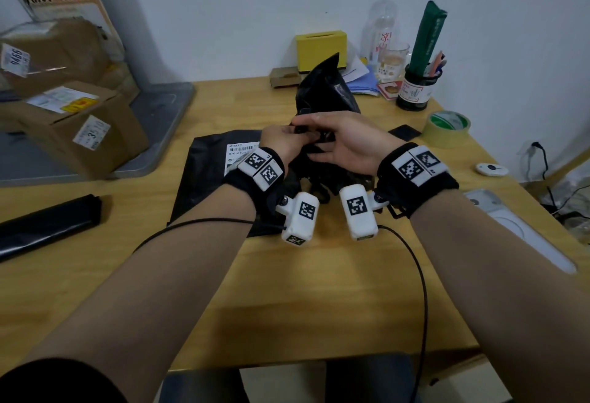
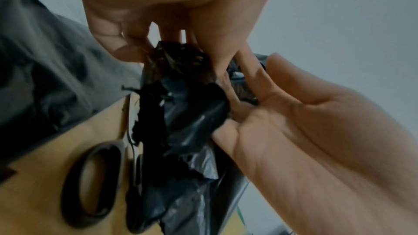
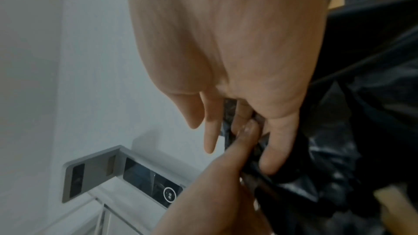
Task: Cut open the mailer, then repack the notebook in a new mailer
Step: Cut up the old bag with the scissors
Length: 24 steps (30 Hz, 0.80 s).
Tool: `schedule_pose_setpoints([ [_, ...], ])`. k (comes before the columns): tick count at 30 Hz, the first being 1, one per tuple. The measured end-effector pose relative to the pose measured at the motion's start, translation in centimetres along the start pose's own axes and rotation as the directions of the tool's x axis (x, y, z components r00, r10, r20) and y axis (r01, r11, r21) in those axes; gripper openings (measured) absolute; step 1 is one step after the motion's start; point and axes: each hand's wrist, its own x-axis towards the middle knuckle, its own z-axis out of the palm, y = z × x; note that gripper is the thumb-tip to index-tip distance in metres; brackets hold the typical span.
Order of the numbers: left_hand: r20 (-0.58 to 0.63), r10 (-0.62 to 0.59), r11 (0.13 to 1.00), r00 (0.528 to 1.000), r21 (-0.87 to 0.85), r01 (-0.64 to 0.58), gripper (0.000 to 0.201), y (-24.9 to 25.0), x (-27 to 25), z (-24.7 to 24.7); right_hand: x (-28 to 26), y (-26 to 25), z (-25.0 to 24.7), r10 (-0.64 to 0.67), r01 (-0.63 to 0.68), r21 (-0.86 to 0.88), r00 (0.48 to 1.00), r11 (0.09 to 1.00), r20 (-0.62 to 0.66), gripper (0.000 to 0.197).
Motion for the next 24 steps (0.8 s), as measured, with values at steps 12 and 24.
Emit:
schedule_pose_setpoints([
  [12, -0.143, -0.061, 0.997, 0.988, -0.05, 0.055, 0.016, 0.0, 1.9, -2.7, 0.3, -2.0, -6.6, 0.103, -0.359, -0.41, 0.843, 0.838, -0.528, 0.037],
  [24, -0.156, -0.157, 0.978, 0.975, -0.162, 0.131, 0.024, -0.7, 4.1, -1.4, 2.8, 1.3, -9.5, 0.232, -0.52, -0.698, 0.851, 0.492, -0.471, 0.046],
])
